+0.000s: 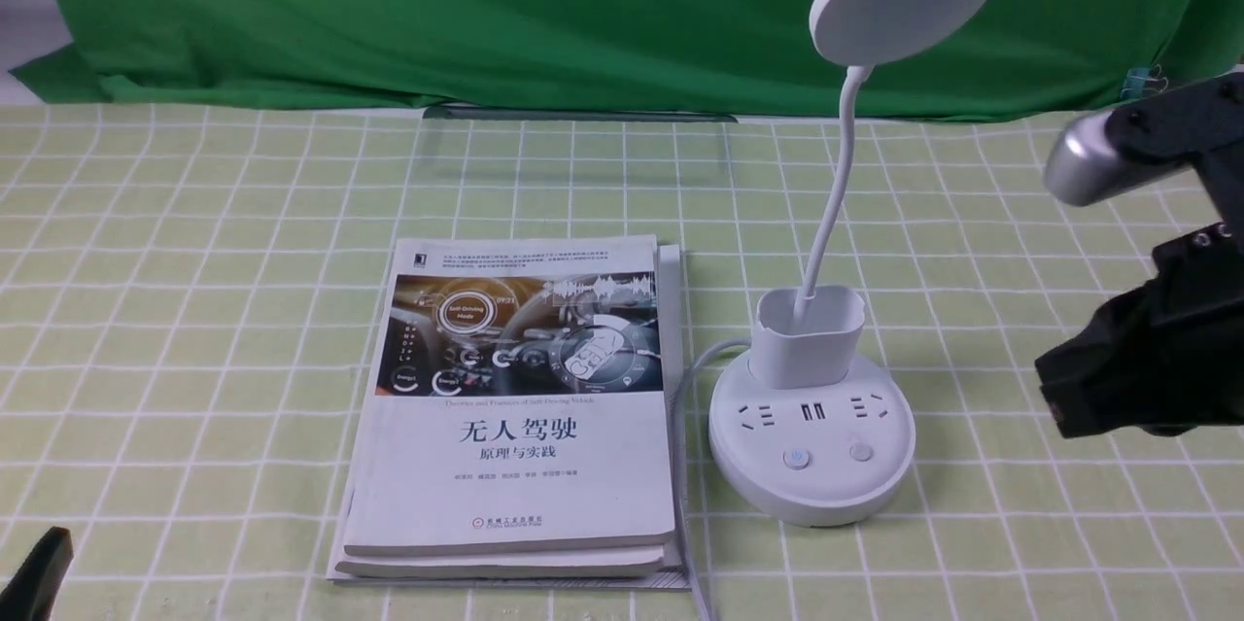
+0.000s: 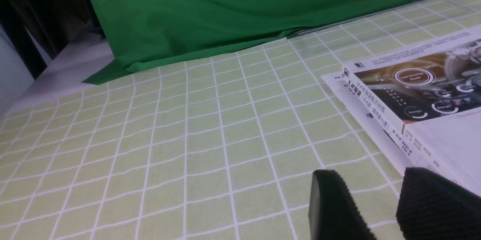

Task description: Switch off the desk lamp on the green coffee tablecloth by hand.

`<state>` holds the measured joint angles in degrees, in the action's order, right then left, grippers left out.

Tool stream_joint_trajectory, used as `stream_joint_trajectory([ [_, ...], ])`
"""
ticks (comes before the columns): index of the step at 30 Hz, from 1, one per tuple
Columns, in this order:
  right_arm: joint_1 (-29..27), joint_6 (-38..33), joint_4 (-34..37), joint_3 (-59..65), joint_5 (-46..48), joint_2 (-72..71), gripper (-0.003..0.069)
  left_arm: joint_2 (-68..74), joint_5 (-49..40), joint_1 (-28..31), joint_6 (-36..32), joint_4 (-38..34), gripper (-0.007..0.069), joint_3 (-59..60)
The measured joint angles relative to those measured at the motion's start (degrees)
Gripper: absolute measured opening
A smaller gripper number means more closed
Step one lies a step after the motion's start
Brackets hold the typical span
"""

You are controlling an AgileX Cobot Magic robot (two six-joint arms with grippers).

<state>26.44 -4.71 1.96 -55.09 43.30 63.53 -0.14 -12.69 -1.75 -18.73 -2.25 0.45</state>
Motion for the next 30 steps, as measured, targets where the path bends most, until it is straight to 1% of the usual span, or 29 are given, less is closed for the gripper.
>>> stream_joint_trajectory([
  [3,-3.7,0.0,-0.9,6.5,-4.9,-8.8,0.0041,0.0,0.0,0.0,0.0,0.0,0.0243,0.0],
  [6,-8.7,-0.5,-1.2,16.1,-11.0,-18.9,0.0041,0.0,0.0,0.0,0.0,0.0,0.0243,0.0],
  [7,-9.1,-0.5,-1.2,16.1,-11.5,-18.9,0.0041,0.0,0.0,0.0,0.0,0.0,0.0243,0.0],
  [8,-12.6,-1.3,-1.4,22.6,-15.6,-25.5,0.0041,0.0,0.0,0.0,0.0,0.0,0.0243,0.0],
  [12,-20.9,-2.2,-1.6,36.2,-21.7,-40.3,0.0041,0.0,0.0,0.0,0.0,0.0,0.0243,0.0],
  [13,-22.4,-2.2,-1.6,38.6,-22.8,-42.9,0.0041,0.0,0.0,0.0,0.0,0.0,0.0243,0.0],
  [15,-23.6,-2.2,-1.6,41.3,-24.1,-46.0,0.0041,0.0,0.0,0.0,0.0,0.0,0.0243,0.0],
  [16,-25.1,-2.2,-1.6,46.1,-26.6,-51.4,0.0041,0.0,0.0,0.0,0.0,0.0,0.0243,0.0],
  [22,-26.9,-2.2,-1.6,54.5,-30.0,-62.1,0.0041,0.0,0.0,0.0,0.0,0.0,0.0243,0.0],
  [30,-27.0,-0.4,-1.6,55.6,-29.0,-63.4,0.0041,0.0,0.0,0.0,0.0,0.0,0.0243,0.0],
])
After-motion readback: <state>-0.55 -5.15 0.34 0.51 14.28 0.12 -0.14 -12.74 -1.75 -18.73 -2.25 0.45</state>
